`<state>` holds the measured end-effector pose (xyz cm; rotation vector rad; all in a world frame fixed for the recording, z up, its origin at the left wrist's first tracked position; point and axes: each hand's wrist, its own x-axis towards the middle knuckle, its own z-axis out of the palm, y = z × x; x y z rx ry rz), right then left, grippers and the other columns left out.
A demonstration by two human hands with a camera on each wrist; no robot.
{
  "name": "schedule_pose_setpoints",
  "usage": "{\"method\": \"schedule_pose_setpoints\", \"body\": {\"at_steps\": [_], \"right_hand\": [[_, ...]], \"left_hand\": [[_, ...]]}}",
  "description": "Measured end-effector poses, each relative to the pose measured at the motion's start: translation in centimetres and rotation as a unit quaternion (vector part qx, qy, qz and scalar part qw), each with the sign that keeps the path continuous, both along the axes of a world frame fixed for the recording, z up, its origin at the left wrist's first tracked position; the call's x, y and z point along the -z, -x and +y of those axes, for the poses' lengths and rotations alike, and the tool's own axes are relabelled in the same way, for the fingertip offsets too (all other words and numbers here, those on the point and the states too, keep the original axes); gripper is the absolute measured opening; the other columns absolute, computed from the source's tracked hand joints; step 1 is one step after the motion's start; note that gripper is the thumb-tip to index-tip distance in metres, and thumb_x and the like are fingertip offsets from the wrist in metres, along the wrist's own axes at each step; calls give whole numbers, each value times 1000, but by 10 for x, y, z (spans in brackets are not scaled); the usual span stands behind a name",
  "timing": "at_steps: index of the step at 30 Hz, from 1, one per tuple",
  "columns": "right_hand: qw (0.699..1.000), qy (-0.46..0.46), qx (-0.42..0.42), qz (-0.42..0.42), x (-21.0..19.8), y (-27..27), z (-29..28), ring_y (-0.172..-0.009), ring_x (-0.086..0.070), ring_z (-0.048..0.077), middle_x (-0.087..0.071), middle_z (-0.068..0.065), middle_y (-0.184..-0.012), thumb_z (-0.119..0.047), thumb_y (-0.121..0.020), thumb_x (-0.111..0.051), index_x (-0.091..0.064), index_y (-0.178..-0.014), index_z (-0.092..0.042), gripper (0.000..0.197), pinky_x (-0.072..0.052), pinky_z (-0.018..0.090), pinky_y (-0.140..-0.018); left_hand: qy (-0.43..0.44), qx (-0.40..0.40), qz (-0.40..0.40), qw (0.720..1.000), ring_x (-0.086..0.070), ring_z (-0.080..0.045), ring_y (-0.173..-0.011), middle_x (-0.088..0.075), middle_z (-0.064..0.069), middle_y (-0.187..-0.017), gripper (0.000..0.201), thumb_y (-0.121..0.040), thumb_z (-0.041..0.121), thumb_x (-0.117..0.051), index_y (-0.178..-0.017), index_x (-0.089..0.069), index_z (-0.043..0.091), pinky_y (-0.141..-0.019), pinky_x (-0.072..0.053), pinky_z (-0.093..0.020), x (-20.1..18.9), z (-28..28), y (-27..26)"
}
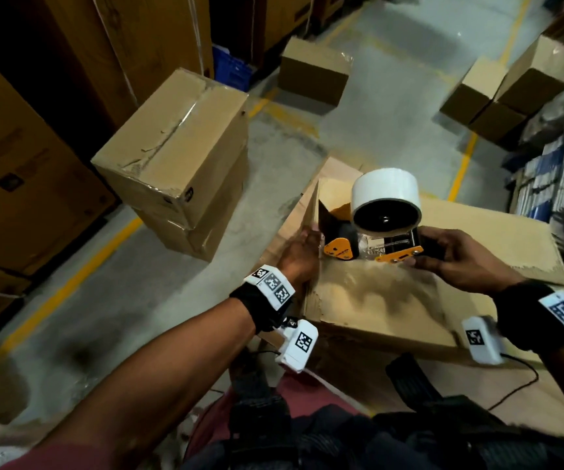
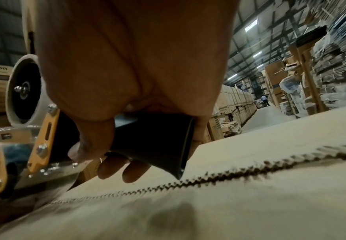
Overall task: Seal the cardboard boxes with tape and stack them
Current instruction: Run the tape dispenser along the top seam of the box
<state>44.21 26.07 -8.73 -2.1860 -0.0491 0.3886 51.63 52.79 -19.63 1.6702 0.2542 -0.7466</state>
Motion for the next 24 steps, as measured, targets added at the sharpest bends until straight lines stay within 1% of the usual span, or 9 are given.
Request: {"method": "schedule_pose_setpoints", "body": {"at_steps": [2, 5, 9, 12, 16, 19, 21, 23, 24], "right_hand": [[1000, 16, 2, -4, -8, 3, -11, -110, -68, 31, -77, 2, -111, -32, -83, -77, -74, -116, -22, 34, -51, 49, -100], [999, -5, 42, 0, -22, 16, -39, -106, -71, 12, -78, -6, -112, -22, -81, -76, -76, -112, -26, 31, -53, 21, -94], [997, 4, 72, 14, -37, 37, -75, -96, -68, -1, -79, -6, -110, -7, -84, -75, -76, -111, -25, 32, -50, 9, -89], [996, 9, 82, 19, -33, 43, -91, -82, -65, -10, -79, -16, -97, 1, -87, -73, -73, -110, -23, 34, -48, 5, -76], [996, 47, 69, 25, -16, 43, -98, -86, -64, 0, -80, -5, -101, -6, -88, -78, -76, -110, -22, 27, -48, 12, -79], [996, 51, 65, 30, -10, 45, -96, -71, -63, 14, -76, 11, -86, -20, -86, -79, -75, -105, -19, 19, -51, 27, -69], [997, 51, 58, 18, -9, 46, -94, -66, -64, 17, -75, 13, -83, -31, -82, -79, -74, -106, -18, 28, -51, 29, -66], [997, 54, 61, 14, -10, 46, -94, -69, -65, 18, -76, 10, -85, -29, -82, -80, -75, -106, -20, 26, -52, 29, -68], [997, 56, 58, 18, -9, 47, -95, -69, -66, 17, -77, 7, -85, -23, -84, -82, -75, -105, -22, 22, -52, 30, -69]], "left_hand": [[-53, 55, -47, 996, -44, -37, -145, -44, -23, -158, 49, -111, 19, -45, -157, -39, 5, -117, -37, -40, -5, 3, 1], [-47, 45, -99, 993, -51, -33, -140, -55, -18, -151, 70, -106, 61, -28, -150, -53, 11, -116, -40, -39, -18, 5, 2], [-44, 38, -122, 991, -53, -34, -138, -57, -20, -149, 61, -111, 52, -27, -149, -55, 12, -112, -42, -34, -17, 5, 3], [-49, 27, -114, 992, -53, -33, -138, -57, -15, -149, 66, -109, 59, -25, -147, -58, 16, -117, -42, -43, -24, 4, 6], [-62, 23, -100, 993, -54, -34, -136, -59, -14, -148, 68, -107, 63, -24, -145, -60, 19, -117, -41, -45, -27, 3, 10], [-81, 23, -86, 993, -56, -36, -133, -59, -14, -146, 73, -105, 67, -24, -143, -61, 17, -114, -44, -48, -32, 2, 10], [-113, 27, -97, 989, -54, -38, -134, -57, -16, -147, 75, -106, 66, -24, -145, -59, 13, -115, -42, -47, -31, 1, 10], [-145, 41, -112, 982, -45, -40, -143, -51, -18, -154, 92, -96, 82, -20, -149, -54, 14, -120, -35, -50, -27, 1, 8], [-184, 53, -123, 974, -32, -42, -152, -39, -19, -162, 104, -89, 90, -17, -156, -44, 15, -125, -25, -54, -24, 2, 8]]}}
